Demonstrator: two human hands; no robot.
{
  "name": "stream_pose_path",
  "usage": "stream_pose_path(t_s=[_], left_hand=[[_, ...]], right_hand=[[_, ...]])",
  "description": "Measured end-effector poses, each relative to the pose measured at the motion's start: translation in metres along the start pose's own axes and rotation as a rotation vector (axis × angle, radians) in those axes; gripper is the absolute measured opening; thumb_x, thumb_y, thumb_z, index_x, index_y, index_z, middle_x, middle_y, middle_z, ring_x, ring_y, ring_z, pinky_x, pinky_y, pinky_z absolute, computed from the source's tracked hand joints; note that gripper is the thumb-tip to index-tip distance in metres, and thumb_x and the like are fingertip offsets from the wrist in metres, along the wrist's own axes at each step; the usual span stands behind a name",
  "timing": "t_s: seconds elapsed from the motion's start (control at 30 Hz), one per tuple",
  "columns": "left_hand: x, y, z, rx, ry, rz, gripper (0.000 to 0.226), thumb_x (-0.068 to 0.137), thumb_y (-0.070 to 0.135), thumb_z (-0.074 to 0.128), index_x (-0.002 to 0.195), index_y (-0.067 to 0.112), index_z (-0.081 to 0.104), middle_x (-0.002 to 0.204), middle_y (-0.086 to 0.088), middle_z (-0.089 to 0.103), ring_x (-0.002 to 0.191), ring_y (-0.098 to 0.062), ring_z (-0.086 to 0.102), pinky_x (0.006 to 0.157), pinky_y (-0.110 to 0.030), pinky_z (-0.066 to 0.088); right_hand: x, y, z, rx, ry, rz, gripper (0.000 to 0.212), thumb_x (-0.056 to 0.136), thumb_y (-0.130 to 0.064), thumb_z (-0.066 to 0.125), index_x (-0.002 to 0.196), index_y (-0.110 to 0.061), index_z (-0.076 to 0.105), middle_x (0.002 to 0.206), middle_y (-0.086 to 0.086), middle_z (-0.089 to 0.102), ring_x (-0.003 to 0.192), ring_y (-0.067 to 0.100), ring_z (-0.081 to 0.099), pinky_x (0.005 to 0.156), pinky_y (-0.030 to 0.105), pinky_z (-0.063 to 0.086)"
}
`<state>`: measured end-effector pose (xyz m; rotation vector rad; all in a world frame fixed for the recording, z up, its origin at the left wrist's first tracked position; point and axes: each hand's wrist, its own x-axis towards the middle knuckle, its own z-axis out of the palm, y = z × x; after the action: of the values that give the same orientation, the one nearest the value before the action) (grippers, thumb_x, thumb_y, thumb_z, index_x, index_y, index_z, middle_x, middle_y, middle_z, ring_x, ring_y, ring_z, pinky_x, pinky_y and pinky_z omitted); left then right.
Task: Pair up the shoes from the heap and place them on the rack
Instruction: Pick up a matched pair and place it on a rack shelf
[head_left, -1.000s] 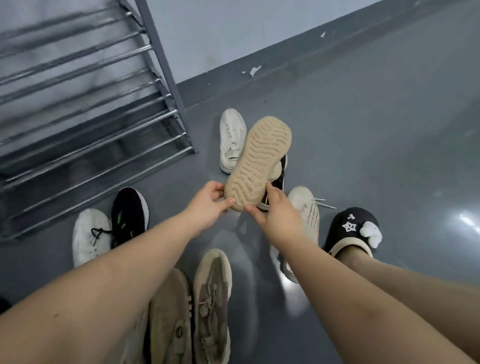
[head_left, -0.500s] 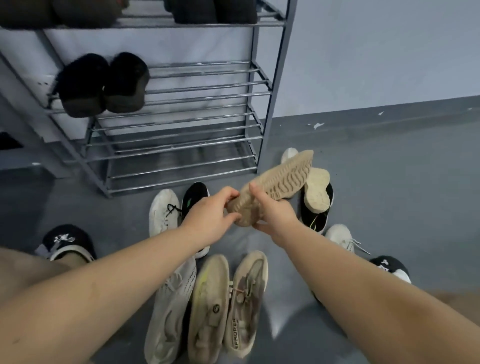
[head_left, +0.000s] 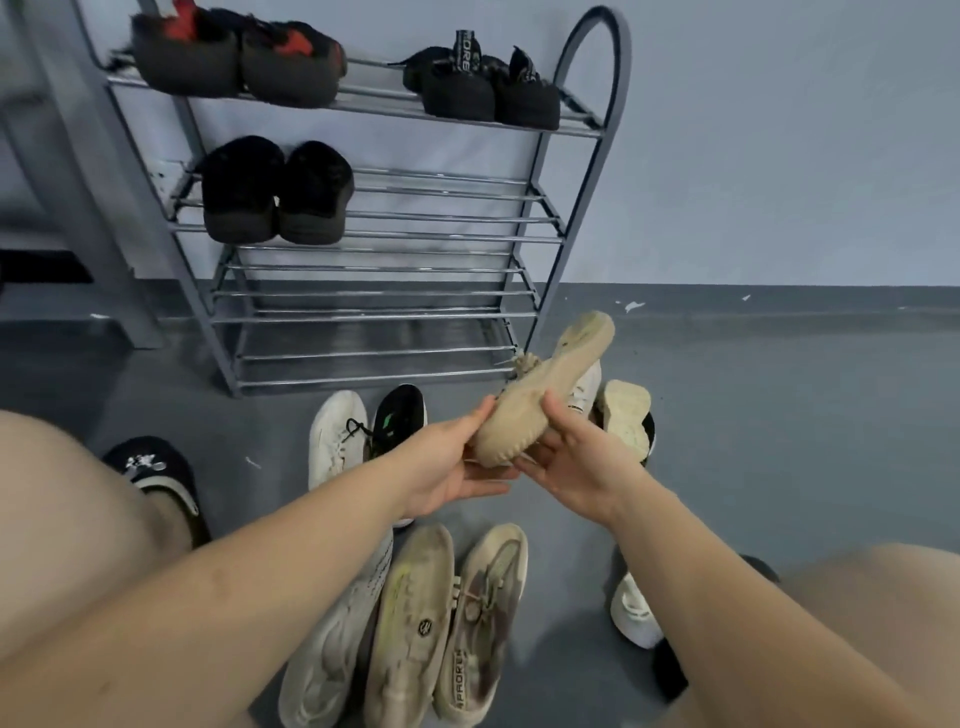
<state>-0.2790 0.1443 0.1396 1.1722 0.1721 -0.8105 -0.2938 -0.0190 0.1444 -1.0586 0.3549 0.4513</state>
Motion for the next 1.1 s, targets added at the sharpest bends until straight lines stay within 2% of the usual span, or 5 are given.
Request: stream_pose_path(t_s=[0.17, 0.4, 0.57, 0.77, 1.1], left_hand=[[-0.002, -0.008, -0.011, 0.082, 0.072, 0.107, 0.045, 0.088, 0.025, 0.060, 0.128, 0.009, 0.046, 0.117, -0.013, 0.061, 0.092, -0.025, 0.066, 0.076, -0.032, 0.059], [0.008, -0.029, -0.014, 0.342, 0.118, 0.157, 0.058, 0.076, 0.019, 0.075, 0.123, 0.022, 0.040, 0.114, -0.002, 0.059, 0.098, -0.019, 0.063, 0.076, -0.032, 0.056], [0.014, -0.034, -0.026, 0.218, 0.139, 0.068, 0.051, 0.084, 0.028, 0.066, 0.127, 0.012, 0.046, 0.109, -0.005, 0.065, 0.094, -0.020, 0.065, 0.089, -0.040, 0.053], [0.019, -0.039, -0.038, 0.257, 0.091, 0.022, 0.052, 0.082, 0.020, 0.068, 0.128, 0.008, 0.049, 0.101, -0.001, 0.068, 0.089, -0.016, 0.067, 0.083, -0.034, 0.055], [0.035, -0.051, -0.056, 0.313, 0.099, -0.050, 0.067, 0.079, 0.020, 0.072, 0.137, 0.010, 0.039, 0.120, -0.007, 0.062, 0.101, -0.020, 0.065, 0.085, -0.033, 0.053]], right_hand=[[-0.002, 0.008, -0.008, -0.082, 0.047, -0.040, 0.022, 0.093, -0.028, 0.054, 0.108, -0.017, 0.065, 0.103, 0.004, 0.071, 0.092, 0.019, 0.067, 0.072, 0.032, 0.056], [-0.008, 0.017, -0.013, -0.281, 0.082, 0.041, 0.035, 0.089, -0.022, 0.062, 0.122, -0.012, 0.059, 0.111, 0.008, 0.069, 0.100, 0.025, 0.066, 0.091, 0.042, 0.054], [-0.008, 0.024, -0.018, -0.308, 0.059, 0.107, 0.030, 0.089, -0.013, 0.063, 0.119, -0.015, 0.061, 0.103, 0.003, 0.071, 0.096, 0.022, 0.065, 0.092, 0.045, 0.052], [-0.004, 0.031, -0.017, -0.335, 0.014, 0.141, 0.030, 0.088, -0.016, 0.064, 0.117, -0.025, 0.060, 0.103, -0.002, 0.070, 0.094, 0.019, 0.066, 0.088, 0.043, 0.054], [0.025, 0.057, -0.020, -0.331, 0.083, 0.209, 0.051, 0.081, -0.004, 0.070, 0.126, -0.016, 0.049, 0.108, 0.006, 0.067, 0.094, 0.024, 0.066, 0.074, 0.039, 0.056]])
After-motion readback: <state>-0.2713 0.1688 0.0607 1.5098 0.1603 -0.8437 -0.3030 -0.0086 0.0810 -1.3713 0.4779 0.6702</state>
